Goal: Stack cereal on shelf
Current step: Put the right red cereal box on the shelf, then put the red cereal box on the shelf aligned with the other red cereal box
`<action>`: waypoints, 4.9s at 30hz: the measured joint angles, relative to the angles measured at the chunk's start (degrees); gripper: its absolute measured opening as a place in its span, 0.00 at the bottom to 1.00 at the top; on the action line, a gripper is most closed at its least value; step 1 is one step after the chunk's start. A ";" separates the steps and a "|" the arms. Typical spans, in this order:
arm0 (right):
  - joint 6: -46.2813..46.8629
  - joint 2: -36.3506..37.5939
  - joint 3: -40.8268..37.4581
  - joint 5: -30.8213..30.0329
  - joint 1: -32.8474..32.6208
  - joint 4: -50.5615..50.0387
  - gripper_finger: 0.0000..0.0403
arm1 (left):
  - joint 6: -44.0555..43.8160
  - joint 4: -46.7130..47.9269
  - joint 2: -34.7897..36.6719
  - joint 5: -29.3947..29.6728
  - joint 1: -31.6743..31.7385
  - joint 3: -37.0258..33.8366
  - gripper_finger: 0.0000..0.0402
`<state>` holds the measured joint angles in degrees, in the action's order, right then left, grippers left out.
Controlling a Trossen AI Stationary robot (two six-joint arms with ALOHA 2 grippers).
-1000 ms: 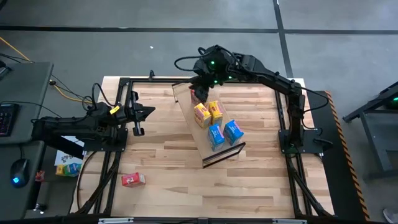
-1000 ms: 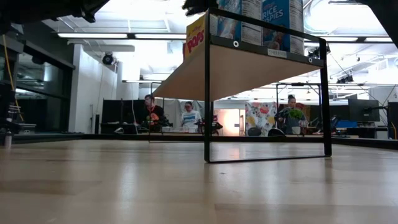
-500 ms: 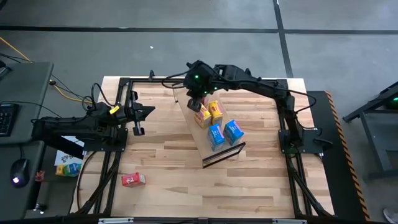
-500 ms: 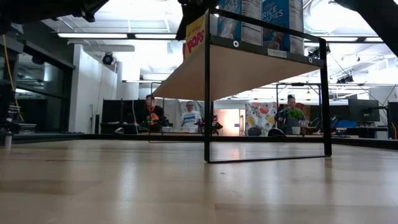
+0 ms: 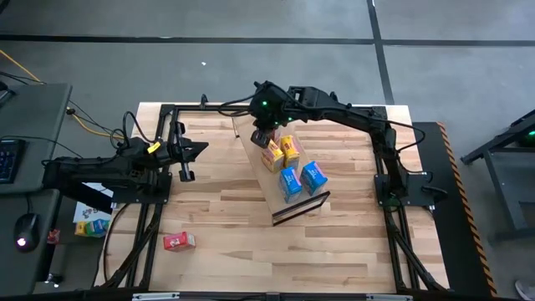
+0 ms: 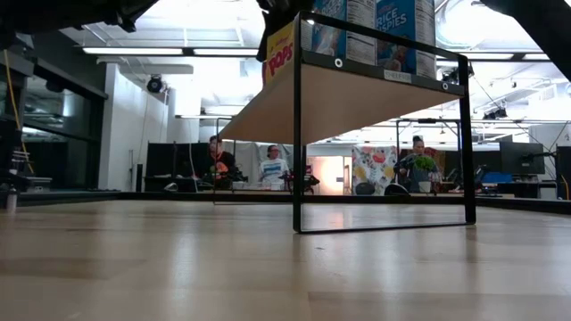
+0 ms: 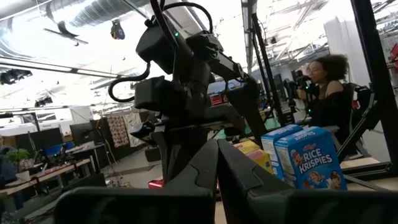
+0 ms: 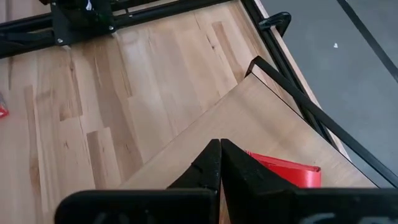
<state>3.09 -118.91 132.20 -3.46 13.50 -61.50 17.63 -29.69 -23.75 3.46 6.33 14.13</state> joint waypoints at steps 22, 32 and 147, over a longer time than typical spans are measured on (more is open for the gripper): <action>3.16 0.00 0.02 -8.07 0.00 -1.04 0.00 | 0.02 0.04 -0.02 -0.02 0.01 0.00 0.00; 4.59 0.00 0.04 -9.94 0.00 -1.01 0.00 | 0.04 0.07 -0.02 -0.02 0.00 0.00 0.00; -8.08 94.50 -118.03 -5.55 -20.35 92.18 0.00 | -13.59 5.53 -1.55 1.62 0.00 0.00 0.58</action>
<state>-4.99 -24.41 14.17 -9.02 -6.85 30.68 4.04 -24.17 -25.30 5.08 6.33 14.13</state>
